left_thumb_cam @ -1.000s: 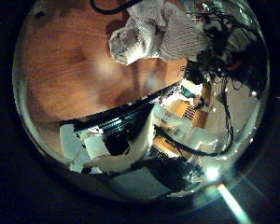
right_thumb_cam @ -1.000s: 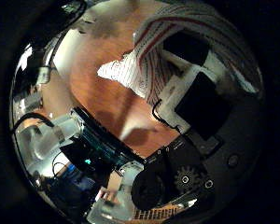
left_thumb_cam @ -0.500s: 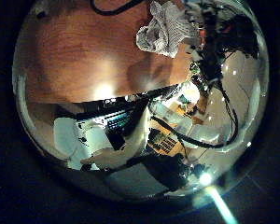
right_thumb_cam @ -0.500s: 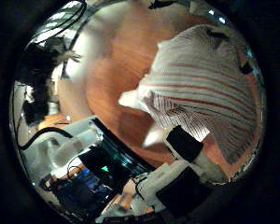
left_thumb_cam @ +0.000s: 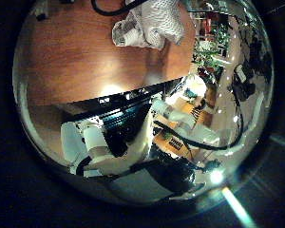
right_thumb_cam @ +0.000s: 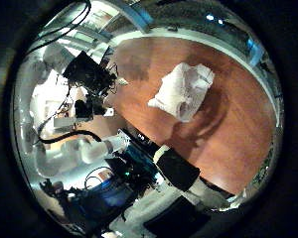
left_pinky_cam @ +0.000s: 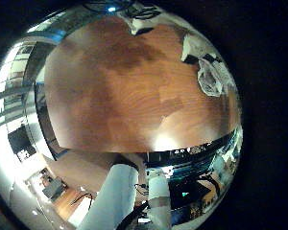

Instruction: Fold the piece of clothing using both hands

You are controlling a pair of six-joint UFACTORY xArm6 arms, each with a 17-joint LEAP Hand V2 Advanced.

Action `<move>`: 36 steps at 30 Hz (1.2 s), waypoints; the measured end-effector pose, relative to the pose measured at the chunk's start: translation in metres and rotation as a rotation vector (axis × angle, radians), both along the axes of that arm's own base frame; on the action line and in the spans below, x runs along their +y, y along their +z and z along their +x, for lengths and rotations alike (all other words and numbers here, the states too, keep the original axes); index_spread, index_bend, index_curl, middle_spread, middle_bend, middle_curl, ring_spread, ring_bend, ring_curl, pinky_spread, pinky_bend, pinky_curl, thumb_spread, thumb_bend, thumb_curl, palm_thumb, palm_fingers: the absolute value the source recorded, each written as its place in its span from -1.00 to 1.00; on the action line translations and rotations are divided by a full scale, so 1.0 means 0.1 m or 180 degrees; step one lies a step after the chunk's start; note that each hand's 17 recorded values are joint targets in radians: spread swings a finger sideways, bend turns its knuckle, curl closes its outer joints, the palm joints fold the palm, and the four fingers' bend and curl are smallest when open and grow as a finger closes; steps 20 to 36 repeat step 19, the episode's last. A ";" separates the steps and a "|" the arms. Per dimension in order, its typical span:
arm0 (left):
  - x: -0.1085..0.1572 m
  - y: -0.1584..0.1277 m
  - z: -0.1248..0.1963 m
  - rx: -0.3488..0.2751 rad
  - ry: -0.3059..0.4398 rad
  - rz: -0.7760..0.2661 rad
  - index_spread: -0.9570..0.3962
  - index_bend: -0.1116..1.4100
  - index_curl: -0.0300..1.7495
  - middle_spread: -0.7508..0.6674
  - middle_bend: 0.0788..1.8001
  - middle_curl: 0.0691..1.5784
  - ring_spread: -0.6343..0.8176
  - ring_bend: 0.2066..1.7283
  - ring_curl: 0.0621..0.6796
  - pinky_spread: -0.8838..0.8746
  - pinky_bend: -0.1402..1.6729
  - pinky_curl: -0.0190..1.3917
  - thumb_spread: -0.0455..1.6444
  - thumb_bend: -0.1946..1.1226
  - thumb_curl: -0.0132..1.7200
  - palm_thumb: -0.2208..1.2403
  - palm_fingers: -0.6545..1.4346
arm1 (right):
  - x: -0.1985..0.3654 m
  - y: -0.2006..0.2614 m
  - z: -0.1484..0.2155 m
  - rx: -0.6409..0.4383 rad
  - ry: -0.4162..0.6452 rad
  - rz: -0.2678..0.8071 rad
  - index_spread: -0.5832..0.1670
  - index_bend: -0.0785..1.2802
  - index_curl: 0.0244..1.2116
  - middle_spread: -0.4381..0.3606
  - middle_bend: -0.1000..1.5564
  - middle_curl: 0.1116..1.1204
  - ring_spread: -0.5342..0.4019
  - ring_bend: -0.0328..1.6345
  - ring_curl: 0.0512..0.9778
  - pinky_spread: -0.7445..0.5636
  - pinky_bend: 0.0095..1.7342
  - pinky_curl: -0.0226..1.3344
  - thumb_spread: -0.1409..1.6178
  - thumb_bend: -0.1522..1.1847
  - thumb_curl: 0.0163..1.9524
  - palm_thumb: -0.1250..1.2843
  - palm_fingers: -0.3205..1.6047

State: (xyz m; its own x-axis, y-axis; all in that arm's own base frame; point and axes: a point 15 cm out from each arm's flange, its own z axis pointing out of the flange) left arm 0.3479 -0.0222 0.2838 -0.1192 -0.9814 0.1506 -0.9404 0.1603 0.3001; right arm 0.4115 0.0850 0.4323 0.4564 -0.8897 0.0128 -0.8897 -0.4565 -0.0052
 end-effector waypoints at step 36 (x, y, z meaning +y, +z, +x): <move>-0.17 0.11 -0.52 0.0282 0.0079 0.0158 0.33 -0.61 -0.42 0.19 -0.87 -0.42 0.13 -0.41 -0.48 0.52 -0.58 -0.54 0.46 -0.73 -0.66 -0.50 -0.12 | -0.35 -0.29 -0.95 0.0678 -0.0099 -0.0238 -0.51 -0.65 -0.51 -0.08 -0.60 -0.48 0.26 -0.22 -0.54 0.67 -0.22 -0.59 0.74 -0.79 -0.67 -0.08 -0.53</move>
